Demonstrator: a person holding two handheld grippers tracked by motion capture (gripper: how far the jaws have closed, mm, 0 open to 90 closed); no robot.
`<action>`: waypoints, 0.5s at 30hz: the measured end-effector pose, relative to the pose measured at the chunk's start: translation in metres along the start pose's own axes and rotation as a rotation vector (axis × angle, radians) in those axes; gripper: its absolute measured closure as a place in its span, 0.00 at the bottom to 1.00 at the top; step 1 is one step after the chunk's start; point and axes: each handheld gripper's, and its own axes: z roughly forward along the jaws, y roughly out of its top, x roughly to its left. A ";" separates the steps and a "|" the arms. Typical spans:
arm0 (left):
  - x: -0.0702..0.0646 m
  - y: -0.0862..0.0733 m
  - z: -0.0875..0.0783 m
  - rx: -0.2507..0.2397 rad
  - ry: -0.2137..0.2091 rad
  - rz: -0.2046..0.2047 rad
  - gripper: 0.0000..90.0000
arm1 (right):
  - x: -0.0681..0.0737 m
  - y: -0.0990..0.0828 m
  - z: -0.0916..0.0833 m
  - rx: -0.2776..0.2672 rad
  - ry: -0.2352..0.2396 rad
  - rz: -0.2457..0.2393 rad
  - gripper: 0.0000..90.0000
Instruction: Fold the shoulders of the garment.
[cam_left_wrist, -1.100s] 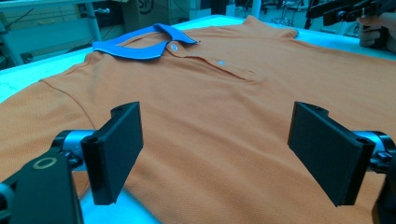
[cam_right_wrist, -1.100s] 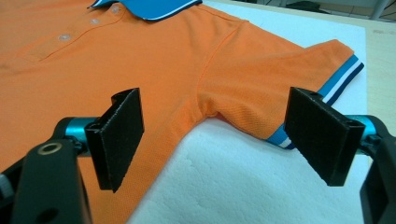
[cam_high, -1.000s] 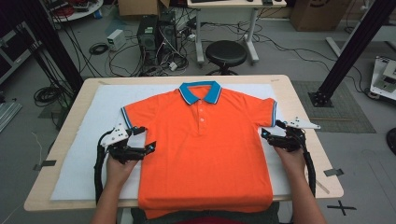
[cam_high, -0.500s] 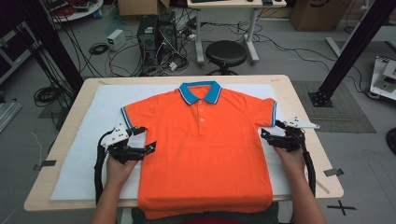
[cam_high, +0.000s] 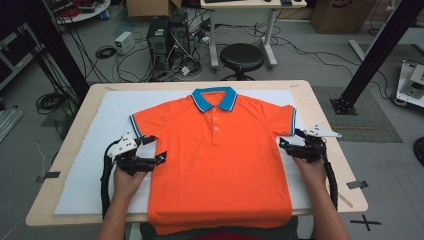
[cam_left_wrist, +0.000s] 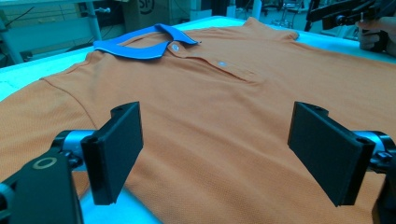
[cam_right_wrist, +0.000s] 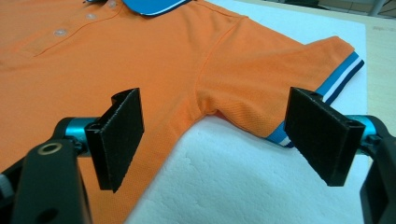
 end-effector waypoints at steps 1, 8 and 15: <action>0.000 0.000 0.000 0.000 0.000 0.002 0.20 | 0.000 0.000 0.000 0.001 -0.002 -0.002 0.23; 0.000 0.000 0.000 -0.001 0.002 -0.003 0.20 | -0.001 0.001 0.001 0.008 0.000 0.006 0.23; -0.001 0.000 0.000 -0.002 0.008 0.006 0.20 | -0.009 0.013 0.002 0.046 -0.036 0.072 0.23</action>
